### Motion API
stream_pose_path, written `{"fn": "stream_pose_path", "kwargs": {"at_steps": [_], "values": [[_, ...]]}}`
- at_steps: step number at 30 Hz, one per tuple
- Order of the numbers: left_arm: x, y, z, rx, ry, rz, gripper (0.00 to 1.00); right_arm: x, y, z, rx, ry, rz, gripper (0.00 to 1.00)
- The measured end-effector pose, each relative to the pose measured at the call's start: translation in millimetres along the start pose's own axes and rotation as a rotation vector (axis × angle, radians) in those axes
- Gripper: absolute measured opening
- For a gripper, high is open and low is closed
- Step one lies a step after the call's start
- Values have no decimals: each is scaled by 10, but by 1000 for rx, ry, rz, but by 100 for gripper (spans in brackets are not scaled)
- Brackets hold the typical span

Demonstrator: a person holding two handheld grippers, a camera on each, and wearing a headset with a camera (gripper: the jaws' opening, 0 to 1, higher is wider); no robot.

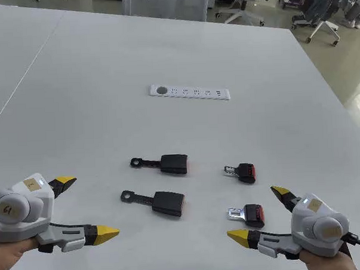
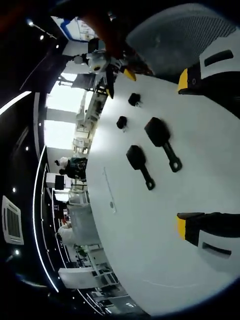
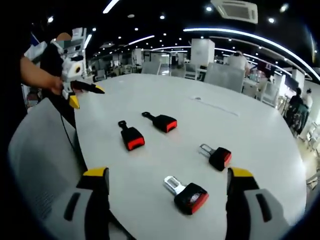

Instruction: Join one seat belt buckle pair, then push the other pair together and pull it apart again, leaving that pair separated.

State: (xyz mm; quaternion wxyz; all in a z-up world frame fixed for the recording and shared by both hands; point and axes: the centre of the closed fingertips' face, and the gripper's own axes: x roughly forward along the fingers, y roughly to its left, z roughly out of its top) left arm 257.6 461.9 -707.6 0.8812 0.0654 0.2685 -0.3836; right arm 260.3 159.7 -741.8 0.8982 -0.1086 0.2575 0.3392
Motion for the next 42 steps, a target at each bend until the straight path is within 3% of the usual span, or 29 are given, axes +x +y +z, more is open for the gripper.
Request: {"fn": "stream_pose_path", "kwargs": {"at_steps": [23, 42], "values": [[-103, 1, 5, 1, -5, 26, 100, -58, 25, -5, -11, -1, 31, 100], [-74, -28, 56, 12, -4, 30, 100, -75, 12, 26, -7, -17, 41, 100]]}}
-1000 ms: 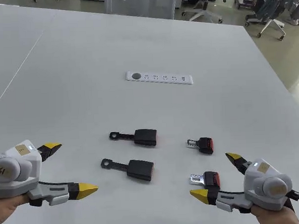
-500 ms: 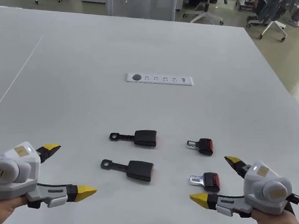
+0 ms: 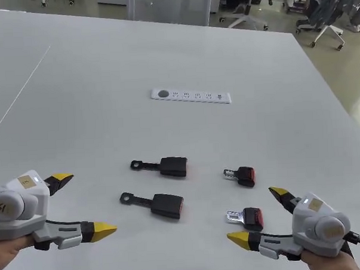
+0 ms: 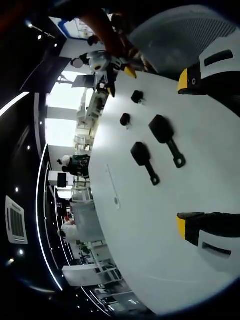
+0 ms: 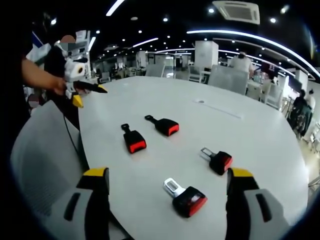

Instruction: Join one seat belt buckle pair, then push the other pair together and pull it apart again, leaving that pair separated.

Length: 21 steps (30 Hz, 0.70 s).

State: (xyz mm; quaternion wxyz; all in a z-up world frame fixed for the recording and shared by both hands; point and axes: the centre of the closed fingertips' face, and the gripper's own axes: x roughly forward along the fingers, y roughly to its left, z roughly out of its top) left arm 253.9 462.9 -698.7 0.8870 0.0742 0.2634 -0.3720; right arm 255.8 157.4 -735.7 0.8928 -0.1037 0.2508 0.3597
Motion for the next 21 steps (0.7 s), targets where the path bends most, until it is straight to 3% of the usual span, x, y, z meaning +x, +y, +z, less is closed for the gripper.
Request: {"fn": "stream_pose_path", "kwargs": {"at_steps": [21], "values": [[33, 29, 104, 16, -13, 11, 100, -43, -97, 21, -12, 6, 3, 98]]}}
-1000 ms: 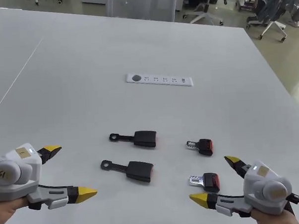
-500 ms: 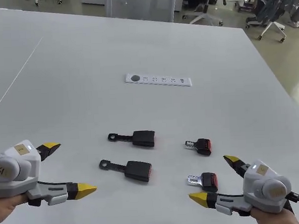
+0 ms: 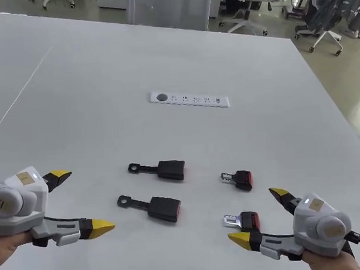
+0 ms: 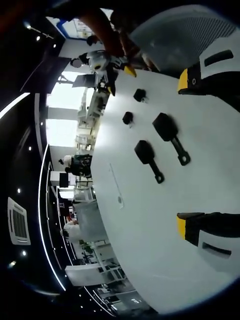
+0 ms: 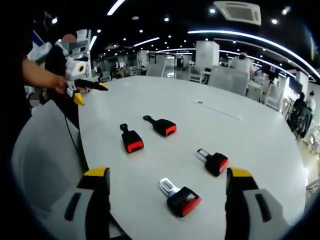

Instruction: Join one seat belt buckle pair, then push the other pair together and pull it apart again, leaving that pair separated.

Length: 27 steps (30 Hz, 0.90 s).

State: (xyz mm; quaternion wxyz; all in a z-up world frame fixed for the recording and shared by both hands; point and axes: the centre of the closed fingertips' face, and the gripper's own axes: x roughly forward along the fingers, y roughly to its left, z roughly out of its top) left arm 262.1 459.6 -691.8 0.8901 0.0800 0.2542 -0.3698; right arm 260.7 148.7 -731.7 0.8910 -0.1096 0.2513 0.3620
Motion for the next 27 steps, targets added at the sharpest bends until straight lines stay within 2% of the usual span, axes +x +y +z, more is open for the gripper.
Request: {"fn": "stream_pose_path", "kwargs": {"at_steps": [7, 22, 27], "values": [[46, -24, 4, 4, 2, -6, 100, -14, -35, -7, -4, 1, -3, 99], [166, -48, 140, 52, 14, -28, 100, 12, -115, 1, -1, -4, 3, 98], [228, -75, 169, 63, 19, -40, 100, 11, -124, -40, -2, 5, 12, 99]]}}
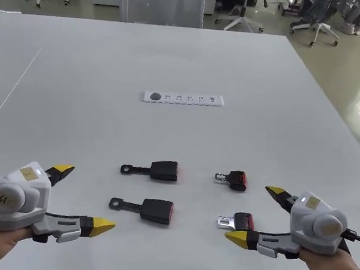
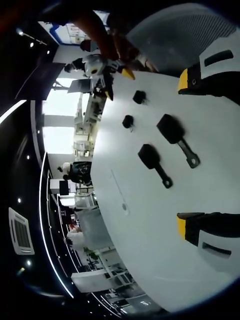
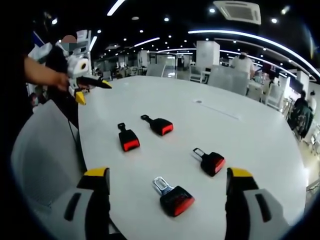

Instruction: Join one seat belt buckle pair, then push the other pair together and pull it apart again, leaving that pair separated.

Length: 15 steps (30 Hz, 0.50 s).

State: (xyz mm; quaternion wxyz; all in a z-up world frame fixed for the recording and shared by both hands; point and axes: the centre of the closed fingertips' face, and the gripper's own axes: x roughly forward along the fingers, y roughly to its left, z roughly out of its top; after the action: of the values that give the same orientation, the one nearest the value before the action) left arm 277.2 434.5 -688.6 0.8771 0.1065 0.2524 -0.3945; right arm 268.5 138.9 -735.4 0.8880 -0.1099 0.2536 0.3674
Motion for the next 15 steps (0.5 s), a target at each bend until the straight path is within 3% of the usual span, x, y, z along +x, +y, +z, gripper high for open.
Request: {"fn": "stream_pose_path", "kwargs": {"at_steps": [6, 15], "values": [[85, -71, -13, 36, 26, -25, 100, 3, 15, -90, -16, 25, 20, 99], [215, -92, -42, 46, 50, -56, 100, 34, -9, -129, -29, 42, 51, 99]]}}
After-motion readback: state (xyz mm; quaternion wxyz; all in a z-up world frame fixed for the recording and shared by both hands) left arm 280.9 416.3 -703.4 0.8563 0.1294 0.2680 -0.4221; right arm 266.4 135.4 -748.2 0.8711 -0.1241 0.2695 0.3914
